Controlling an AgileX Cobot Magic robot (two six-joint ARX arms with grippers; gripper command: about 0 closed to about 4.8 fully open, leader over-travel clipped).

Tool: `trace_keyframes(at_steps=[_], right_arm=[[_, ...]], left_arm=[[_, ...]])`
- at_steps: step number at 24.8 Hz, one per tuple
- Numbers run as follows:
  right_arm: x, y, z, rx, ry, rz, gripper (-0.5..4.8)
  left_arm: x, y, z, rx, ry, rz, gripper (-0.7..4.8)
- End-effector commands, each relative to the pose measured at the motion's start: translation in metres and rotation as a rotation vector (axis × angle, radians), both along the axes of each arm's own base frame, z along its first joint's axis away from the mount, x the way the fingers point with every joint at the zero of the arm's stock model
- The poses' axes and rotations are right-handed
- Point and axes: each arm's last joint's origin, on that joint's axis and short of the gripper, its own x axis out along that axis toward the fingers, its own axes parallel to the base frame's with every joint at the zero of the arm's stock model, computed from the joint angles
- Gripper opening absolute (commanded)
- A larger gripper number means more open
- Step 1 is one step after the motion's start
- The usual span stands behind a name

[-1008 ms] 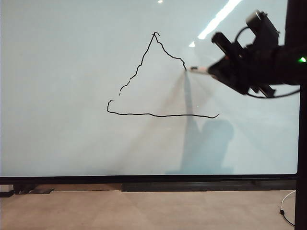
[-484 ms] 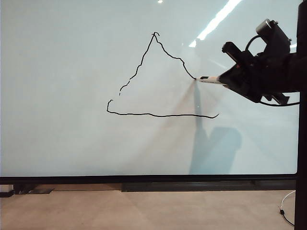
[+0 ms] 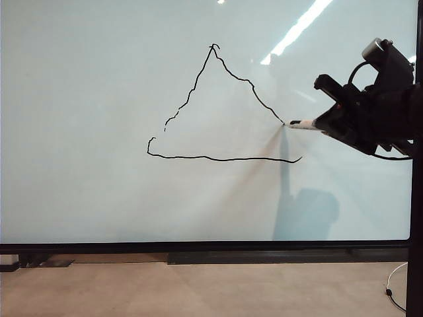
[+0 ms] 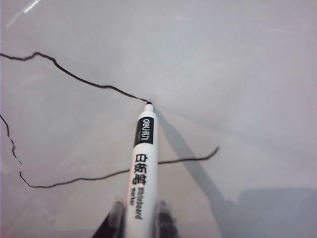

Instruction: Pick up the pen on the shelf to the right of the whiteboard and draw a triangle.

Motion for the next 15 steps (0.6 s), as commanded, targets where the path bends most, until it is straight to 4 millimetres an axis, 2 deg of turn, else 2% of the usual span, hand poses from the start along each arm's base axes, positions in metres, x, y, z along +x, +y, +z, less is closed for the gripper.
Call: trace_keyframes(at_steps=[1,4,10,15], right_arm=[[-0.001,-0.001,0.001,-0.001,-0.016,-0.005,-0.06],[0.000,-0.003,-0.001,0.002,-0.018,-0.012,-0.06],[0.006,-0.010,-0.018,0.044,0.013,-0.018,-0.06],[0.008,-0.016,-0.019,0.039,0.016,-0.038,-0.06]], left_arm=[[0.000,0.000,0.001,0.000,0.000,-0.004,-0.05],[0.000,0.000,0.001,0.000,0.000,-0.004,-0.05],[0.000,0.000,0.001,0.000,0.000,-0.004,-0.05],[0.000,0.000,0.001,0.000,0.000,-0.004,-0.05]])
